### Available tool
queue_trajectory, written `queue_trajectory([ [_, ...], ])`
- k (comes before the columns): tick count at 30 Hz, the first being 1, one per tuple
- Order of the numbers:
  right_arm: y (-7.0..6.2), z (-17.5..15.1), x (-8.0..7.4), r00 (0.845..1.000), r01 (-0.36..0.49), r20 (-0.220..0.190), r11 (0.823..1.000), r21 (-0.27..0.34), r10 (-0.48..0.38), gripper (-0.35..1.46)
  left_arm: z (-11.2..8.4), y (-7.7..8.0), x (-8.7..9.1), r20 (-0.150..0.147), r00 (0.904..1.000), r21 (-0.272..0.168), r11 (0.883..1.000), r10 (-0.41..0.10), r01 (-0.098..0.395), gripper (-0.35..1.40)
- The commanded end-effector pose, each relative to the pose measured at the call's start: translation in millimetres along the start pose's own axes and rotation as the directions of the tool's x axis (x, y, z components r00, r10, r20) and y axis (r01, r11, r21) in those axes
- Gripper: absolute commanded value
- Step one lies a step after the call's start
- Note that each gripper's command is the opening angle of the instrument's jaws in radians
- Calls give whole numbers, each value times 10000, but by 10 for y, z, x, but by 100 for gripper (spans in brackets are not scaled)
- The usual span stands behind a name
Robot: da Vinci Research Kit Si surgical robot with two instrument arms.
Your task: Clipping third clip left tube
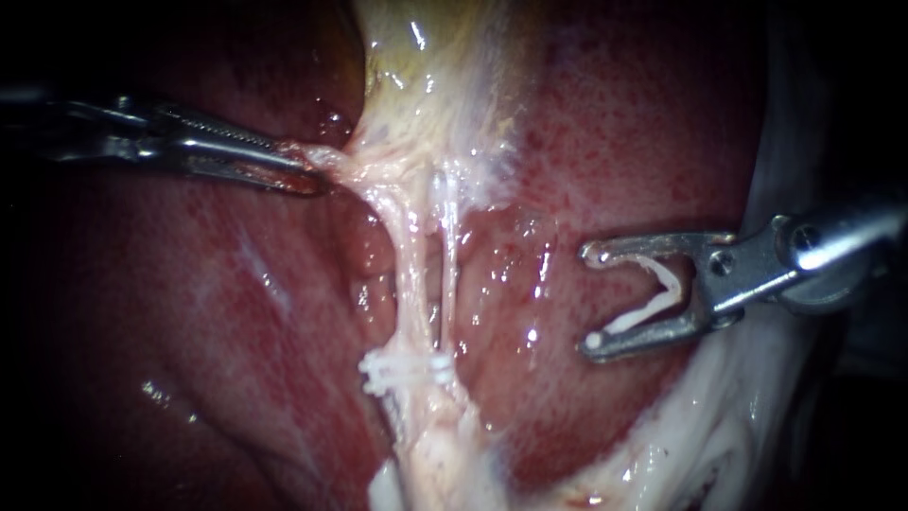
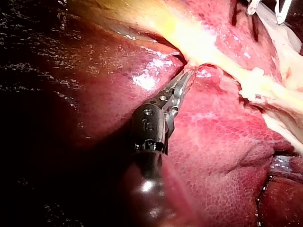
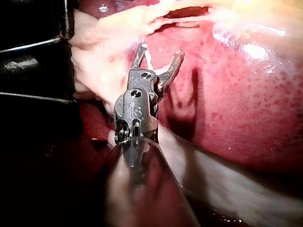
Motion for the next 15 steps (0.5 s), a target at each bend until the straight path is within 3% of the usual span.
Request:
queue_trajectory([
  [1,0,0,0,10000,-7,-6,10000,8,7,50,-4,2,3,-2,10000,-16,10000,-18,18,-35],
  [6,0,1,1,10000,-10,-6,10000,6,10,50,-37,7,25,-19,9998,-25,9998,-193,193,-35],
  [9,-1,3,4,10000,-17,30,10000,-30,17,50,-56,11,35,-222,9997,50,9999,-93,95,-35],
  [15,-2,12,13,9999,-54,-90,9999,114,55,50,-66,14,39,-266,9996,120,9999,-66,69,-35],
])
